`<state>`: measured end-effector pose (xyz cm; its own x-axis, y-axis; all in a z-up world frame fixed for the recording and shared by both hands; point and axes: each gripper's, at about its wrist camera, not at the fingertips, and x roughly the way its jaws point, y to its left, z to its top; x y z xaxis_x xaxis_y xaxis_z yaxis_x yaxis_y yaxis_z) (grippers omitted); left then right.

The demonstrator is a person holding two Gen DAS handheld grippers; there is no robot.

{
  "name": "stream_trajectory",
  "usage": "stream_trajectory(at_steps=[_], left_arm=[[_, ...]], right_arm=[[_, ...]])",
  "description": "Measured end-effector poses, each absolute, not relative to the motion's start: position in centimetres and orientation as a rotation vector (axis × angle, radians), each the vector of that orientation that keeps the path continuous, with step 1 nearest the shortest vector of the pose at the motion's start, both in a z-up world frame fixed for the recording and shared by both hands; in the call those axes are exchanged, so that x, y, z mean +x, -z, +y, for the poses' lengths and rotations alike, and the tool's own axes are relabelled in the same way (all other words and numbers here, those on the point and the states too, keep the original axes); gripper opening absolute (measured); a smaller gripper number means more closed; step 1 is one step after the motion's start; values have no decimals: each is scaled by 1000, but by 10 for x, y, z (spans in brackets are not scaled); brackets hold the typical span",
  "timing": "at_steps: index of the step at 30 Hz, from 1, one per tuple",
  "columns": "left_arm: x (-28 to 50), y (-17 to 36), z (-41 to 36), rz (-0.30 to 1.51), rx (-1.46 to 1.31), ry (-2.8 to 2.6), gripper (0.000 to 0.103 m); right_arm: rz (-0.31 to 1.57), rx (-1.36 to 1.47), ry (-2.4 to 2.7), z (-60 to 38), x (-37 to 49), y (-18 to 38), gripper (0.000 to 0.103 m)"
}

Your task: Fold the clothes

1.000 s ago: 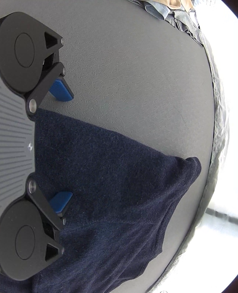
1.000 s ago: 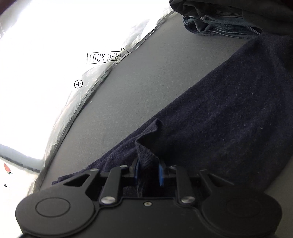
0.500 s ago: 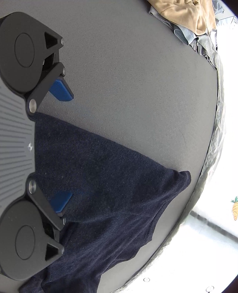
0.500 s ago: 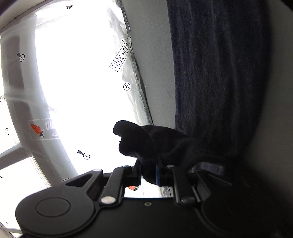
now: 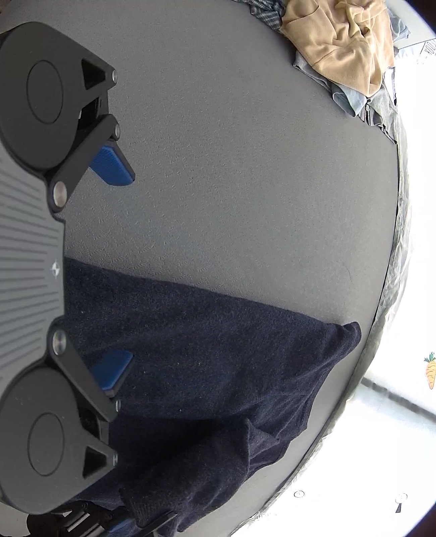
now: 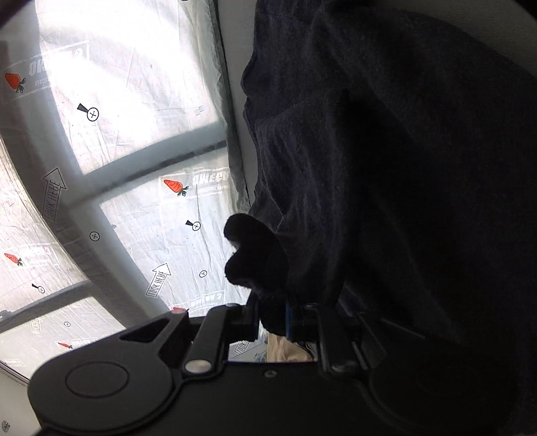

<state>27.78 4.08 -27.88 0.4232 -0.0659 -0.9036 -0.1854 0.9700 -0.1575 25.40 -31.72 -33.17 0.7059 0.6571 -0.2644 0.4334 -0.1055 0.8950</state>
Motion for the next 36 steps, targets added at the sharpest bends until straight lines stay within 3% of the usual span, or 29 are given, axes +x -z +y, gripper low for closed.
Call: stream_trajectory(at_steps=[22,36], left_arm=[[236,296,73,1243,-169,-57,103],[224,305,53,1299,-102,-18,103]], right_arm=[[1094,1667,-156,-252,217,341,15],[1085,1682,-112,-259,210,322,21]])
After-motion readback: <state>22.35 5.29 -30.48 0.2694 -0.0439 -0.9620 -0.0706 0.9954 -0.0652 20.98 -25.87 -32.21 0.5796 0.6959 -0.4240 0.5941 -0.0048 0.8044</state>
